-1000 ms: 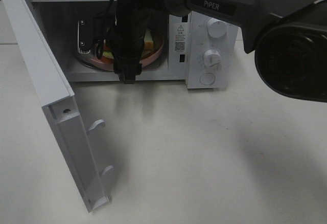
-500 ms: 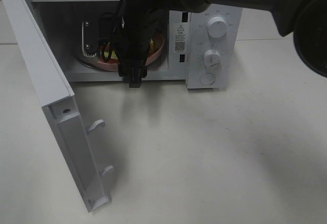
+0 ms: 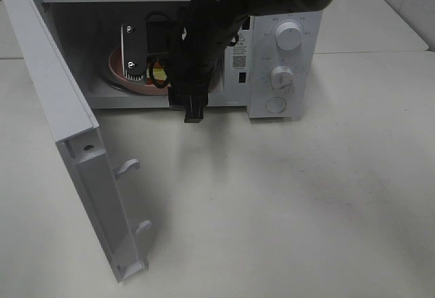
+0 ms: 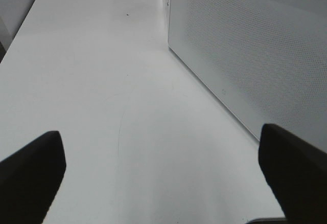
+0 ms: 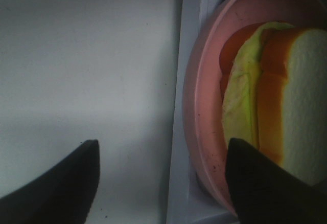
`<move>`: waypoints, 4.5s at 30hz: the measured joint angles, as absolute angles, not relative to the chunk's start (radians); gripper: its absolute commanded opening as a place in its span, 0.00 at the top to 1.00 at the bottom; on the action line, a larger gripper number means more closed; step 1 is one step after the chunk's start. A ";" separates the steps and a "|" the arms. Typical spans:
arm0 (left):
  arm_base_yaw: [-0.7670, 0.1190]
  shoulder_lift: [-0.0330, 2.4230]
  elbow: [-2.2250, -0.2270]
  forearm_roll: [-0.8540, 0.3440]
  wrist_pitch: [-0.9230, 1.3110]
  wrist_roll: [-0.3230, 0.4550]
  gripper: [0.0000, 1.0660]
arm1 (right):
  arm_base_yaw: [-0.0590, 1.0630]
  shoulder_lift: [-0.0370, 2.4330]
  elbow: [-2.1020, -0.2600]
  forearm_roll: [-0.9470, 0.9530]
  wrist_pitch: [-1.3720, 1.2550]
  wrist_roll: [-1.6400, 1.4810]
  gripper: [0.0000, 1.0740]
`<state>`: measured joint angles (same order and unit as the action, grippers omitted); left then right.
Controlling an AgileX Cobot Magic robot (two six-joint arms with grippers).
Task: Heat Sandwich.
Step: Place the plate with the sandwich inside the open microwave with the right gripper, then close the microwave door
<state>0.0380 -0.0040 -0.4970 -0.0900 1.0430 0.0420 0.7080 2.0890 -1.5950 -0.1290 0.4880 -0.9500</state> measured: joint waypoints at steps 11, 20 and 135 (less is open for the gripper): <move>0.038 -0.004 -0.497 -0.090 1.043 0.042 0.09 | 0.708 1.916 -1.337 -0.148 0.352 -0.950 0.36; 0.038 -0.004 -0.497 -0.090 1.043 0.042 0.09 | 0.708 1.791 -1.197 -0.150 0.344 -0.949 0.36; 0.038 -0.004 -0.497 -0.090 1.043 0.042 0.09 | 0.028 -0.003 -0.506 -0.096 1.051 0.043 0.29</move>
<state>0.0380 -0.0040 -0.4970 -0.0900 1.0430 0.0420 0.0280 -0.0030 -0.5060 -0.0960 1.0510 0.0430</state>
